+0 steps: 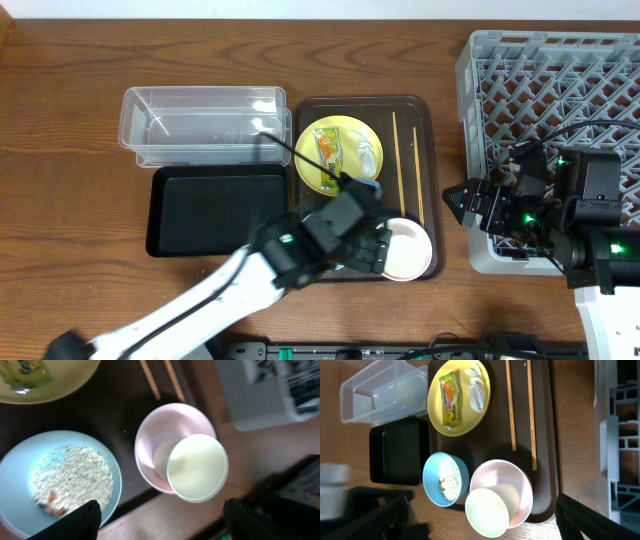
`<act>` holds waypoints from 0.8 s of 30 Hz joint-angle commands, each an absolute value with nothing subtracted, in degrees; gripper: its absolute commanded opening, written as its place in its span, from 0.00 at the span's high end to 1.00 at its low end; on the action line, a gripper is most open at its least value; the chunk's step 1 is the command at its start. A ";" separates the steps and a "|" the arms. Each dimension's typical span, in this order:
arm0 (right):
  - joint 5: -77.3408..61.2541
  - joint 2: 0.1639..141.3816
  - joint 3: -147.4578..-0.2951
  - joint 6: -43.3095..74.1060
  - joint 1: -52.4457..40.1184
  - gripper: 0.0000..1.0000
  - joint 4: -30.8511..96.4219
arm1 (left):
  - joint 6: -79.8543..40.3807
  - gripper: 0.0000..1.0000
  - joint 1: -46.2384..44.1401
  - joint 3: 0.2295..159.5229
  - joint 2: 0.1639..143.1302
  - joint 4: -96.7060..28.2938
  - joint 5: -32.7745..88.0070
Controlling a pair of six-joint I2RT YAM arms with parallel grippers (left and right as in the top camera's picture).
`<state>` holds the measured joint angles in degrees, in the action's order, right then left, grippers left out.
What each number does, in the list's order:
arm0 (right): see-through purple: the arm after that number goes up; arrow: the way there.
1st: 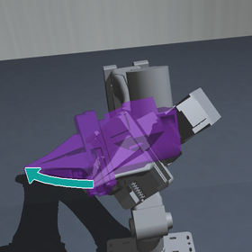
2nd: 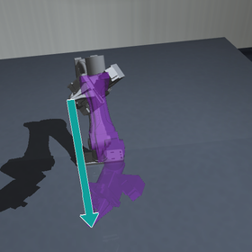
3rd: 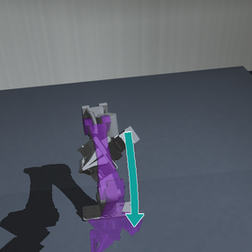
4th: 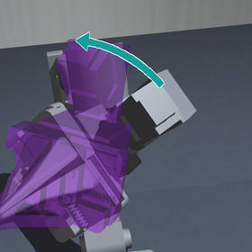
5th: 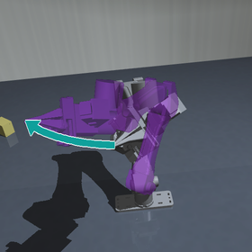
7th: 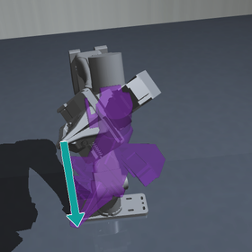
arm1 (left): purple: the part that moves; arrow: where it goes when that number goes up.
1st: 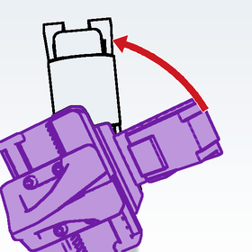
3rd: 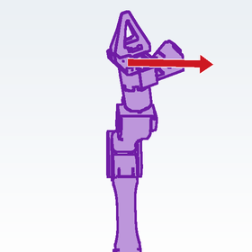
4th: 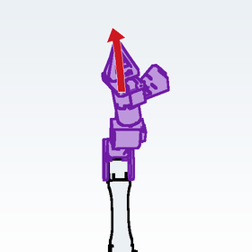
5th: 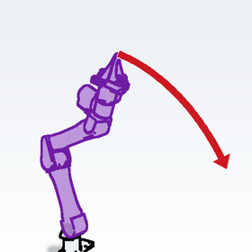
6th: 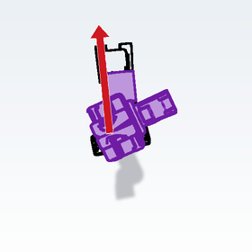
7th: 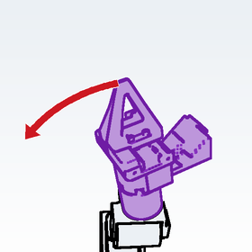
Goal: Sort waste into correct bins and load items into the dishwasher rack
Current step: 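Move the left gripper to the white paper cup in the pink bowl and grasp it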
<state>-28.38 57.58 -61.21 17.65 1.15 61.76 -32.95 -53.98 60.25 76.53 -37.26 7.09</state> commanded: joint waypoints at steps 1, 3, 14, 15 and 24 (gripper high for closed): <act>-27.88 57.30 -62.35 18.44 0.12 0.09 62.28 | -35.99 0.22 -55.18 61.32 81.67 -35.07 3.86; -27.88 57.30 -62.35 18.44 0.12 0.09 62.50 | -36.12 0.25 -55.68 61.32 83.94 -33.74 4.03; -27.88 57.30 -62.35 18.44 0.12 0.08 62.59 | -36.10 0.41 -56.58 61.30 89.86 -31.97 4.03; -27.88 57.30 -62.35 18.44 0.12 0.08 62.59 | -36.07 0.41 -56.64 61.30 90.04 -31.70 4.03; -27.83 57.30 -62.35 18.44 0.12 0.07 62.57 | -36.05 0.48 -59.20 61.14 90.37 -30.92 3.95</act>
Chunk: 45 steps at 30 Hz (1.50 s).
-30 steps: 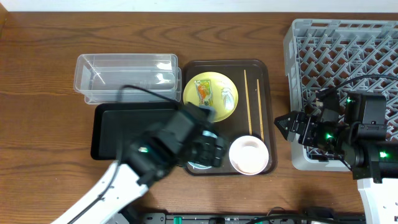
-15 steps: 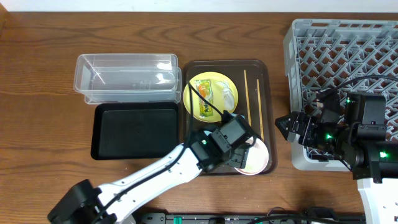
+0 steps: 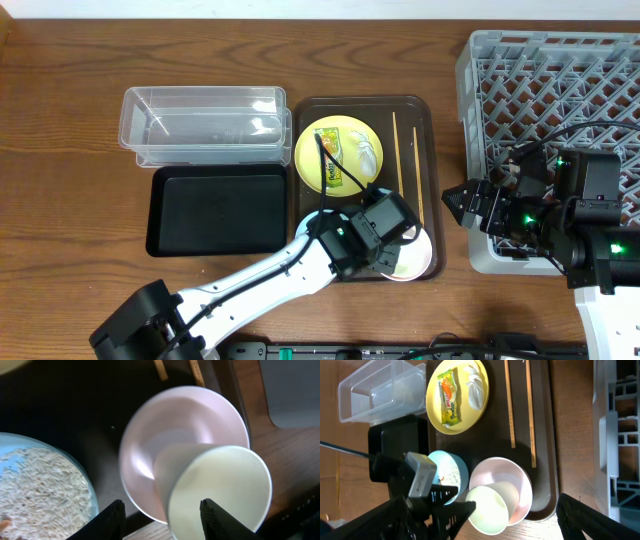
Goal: Sort waste into correct bins and load items into the dishwasher rack
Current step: 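Move the left gripper to the white paper cup in the pink bowl and grasp it, then lift the cup and pass it to the right gripper at center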
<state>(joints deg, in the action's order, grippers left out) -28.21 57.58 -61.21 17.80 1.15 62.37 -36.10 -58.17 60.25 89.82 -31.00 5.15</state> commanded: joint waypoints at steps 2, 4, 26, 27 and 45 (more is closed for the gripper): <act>-27.83 57.30 -62.35 18.44 0.12 0.07 62.57 | -36.10 0.49 -59.35 60.88 90.41 -30.89 3.88; -27.83 57.30 -62.35 18.44 0.12 0.07 62.57 | -36.07 0.50 -59.33 60.71 90.72 -30.87 3.79; -27.83 57.30 -62.35 18.44 0.14 0.04 62.41 | -35.66 0.94 -58.61 61.32 90.70 -30.33 7.11; -27.79 57.30 -62.35 18.41 0.14 0.05 62.41 | -35.66 0.94 -58.17 61.54 89.76 -30.55 7.29; -71.02 57.28 -62.35 8.10 -0.84 0.14 41.04 | -28.88 0.94 -17.93 61.65 57.39 -30.89 64.60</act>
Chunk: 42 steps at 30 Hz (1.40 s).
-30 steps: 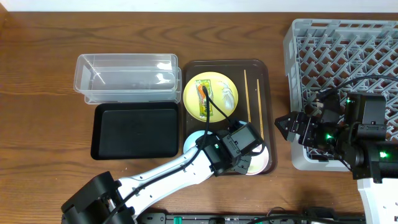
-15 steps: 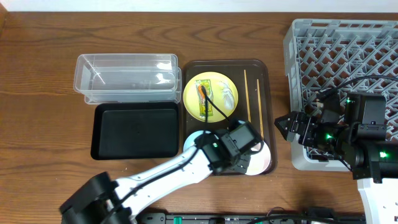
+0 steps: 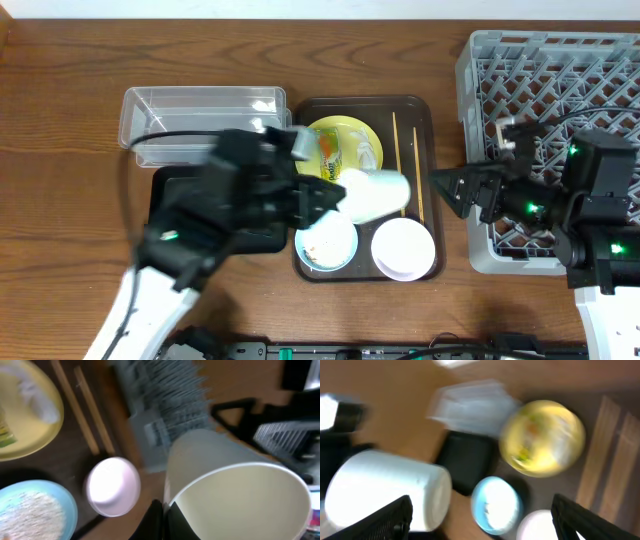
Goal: Sort waste into correct bins and load items into the dishwasher rack
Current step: 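Lift the cup and pass it to the right gripper at center, then carry the cup with the right gripper and place it in the dish rack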
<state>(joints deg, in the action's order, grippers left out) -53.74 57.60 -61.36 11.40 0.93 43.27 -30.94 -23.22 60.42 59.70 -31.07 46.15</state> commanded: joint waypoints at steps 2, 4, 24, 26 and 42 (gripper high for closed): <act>-75.42 57.28 -62.35 8.27 -3.05 0.13 35.88 | -28.71 0.94 -13.82 61.65 56.40 -30.30 71.50; -76.55 57.28 -62.35 9.72 -6.59 0.12 31.11 | -28.71 0.94 -10.92 61.65 56.36 -29.93 77.56; -60.03 58.19 -62.35 15.90 -25.34 0.27 18.20 | -28.51 0.94 -9.32 61.63 57.23 -29.85 82.11; -60.05 58.13 -62.35 15.88 -25.32 0.32 18.22 | -28.51 0.94 -9.32 61.63 57.23 -29.85 82.08; -52.34 53.28 -62.37 11.44 -8.67 0.34 34.46 | -28.51 0.39 -9.32 61.63 57.23 -29.85 82.06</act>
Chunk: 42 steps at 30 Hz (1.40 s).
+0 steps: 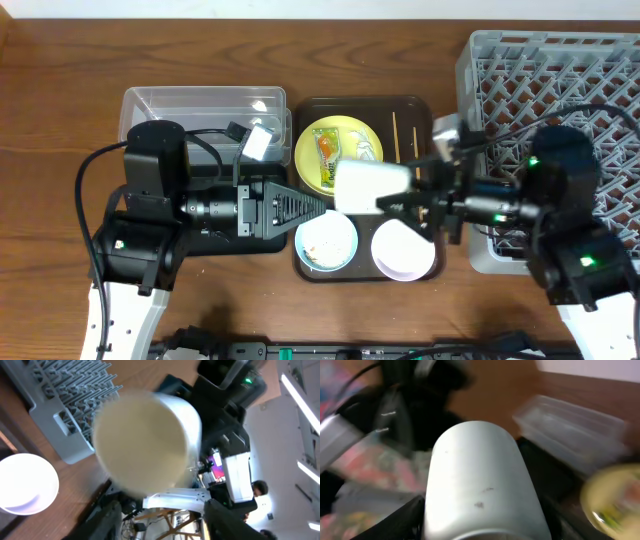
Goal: Sort waste into correct bins and load items into the dishwasher rack
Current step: 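Carry the cup with the right gripper and place it in the dish rack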
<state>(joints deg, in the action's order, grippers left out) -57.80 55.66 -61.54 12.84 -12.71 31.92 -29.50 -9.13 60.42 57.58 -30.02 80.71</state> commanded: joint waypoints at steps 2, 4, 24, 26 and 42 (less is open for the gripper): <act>-44.34 51.75 -62.59 11.42 -4.80 0.35 41.32 | -28.53 0.32 -9.32 61.63 57.23 -29.89 82.08; -32.75 50.50 -63.33 11.31 -0.97 0.36 50.06 | -28.56 0.31 -9.32 61.63 57.21 -29.91 82.11; -3.05 68.79 -68.60 13.21 19.75 0.36 73.14 | -28.51 0.29 -9.32 61.63 57.23 -29.89 82.04; -3.11 71.44 -68.60 13.21 21.26 0.43 73.25 | -28.51 0.29 -9.32 61.60 57.23 -29.89 82.04; -32.58 68.47 -75.90 -0.51 22.76 0.28 73.01 | -28.51 0.28 -9.32 61.36 57.21 -30.35 79.37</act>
<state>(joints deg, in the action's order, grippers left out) -19.59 72.51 -72.53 5.34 22.39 73.08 -29.54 -9.17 60.42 57.58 -30.17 80.58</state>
